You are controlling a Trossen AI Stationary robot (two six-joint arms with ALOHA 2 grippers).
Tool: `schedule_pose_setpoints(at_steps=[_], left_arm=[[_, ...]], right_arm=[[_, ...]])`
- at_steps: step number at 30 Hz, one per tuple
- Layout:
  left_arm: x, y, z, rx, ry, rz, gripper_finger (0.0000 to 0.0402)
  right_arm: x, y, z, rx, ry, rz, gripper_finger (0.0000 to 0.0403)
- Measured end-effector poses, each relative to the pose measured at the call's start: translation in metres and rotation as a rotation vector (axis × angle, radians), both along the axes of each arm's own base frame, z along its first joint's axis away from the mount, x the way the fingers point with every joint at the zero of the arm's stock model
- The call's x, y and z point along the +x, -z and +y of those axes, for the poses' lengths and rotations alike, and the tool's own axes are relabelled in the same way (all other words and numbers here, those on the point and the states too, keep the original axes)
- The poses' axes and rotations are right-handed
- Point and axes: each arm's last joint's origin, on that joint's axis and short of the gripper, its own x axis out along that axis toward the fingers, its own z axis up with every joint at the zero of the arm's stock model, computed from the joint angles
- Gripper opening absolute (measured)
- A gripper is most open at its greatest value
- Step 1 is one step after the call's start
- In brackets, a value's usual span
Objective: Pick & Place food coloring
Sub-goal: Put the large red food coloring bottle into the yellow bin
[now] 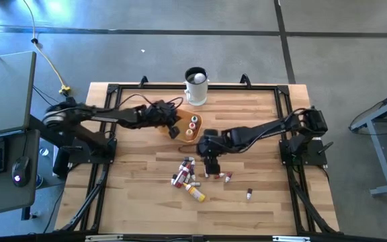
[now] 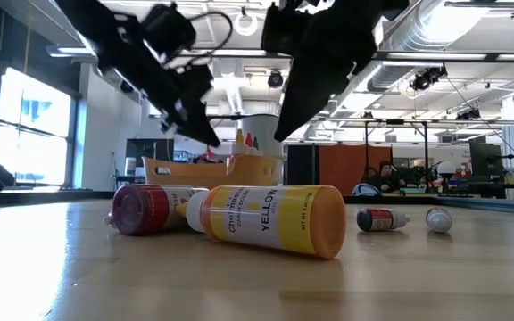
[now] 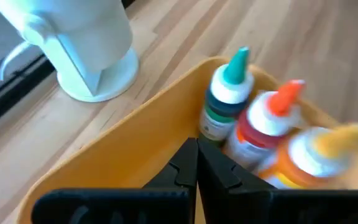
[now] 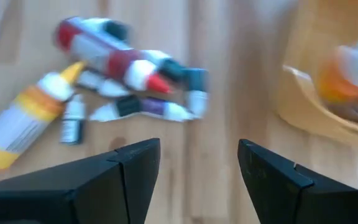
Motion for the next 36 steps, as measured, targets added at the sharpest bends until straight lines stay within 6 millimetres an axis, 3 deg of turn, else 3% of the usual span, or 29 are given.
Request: schedule_pose_setpoints(at_steps=[4,8,12,18,23,27,36], left_arm=[[-0.017,-0.024,-0.024,-0.054,0.079,-0.031,0.0000],[-0.026,-0.035,-0.052,-0.166,0.141,-0.054,0.0000],[-0.027,-0.034,-0.082,-0.226,0.228,-0.047,0.0000],[-0.021,-0.023,-0.127,-0.271,0.359,-0.014,0.0023],[-0.011,-0.005,-0.154,-0.347,0.384,0.002,0.0075],[0.002,0.004,-0.164,-0.495,0.222,0.057,0.0113],[0.047,-0.003,-0.176,-0.449,0.063,0.296,0.0122]], right_arm=[[0.010,0.014,0.023,0.072,-0.167,-0.037,0.0210],[0.018,0.032,0.049,0.164,-0.194,-0.048,0.0210],[0.011,0.052,0.070,0.145,-0.115,0.058,0.0202],[0.001,0.055,0.088,0.193,-0.008,0.123,0.0192],[-0.001,0.054,0.091,0.188,-0.017,0.117,0.0191],[-0.002,0.054,0.090,0.178,-0.020,0.130,0.0190],[-0.006,0.057,0.089,0.154,-0.035,0.177,0.0190]])
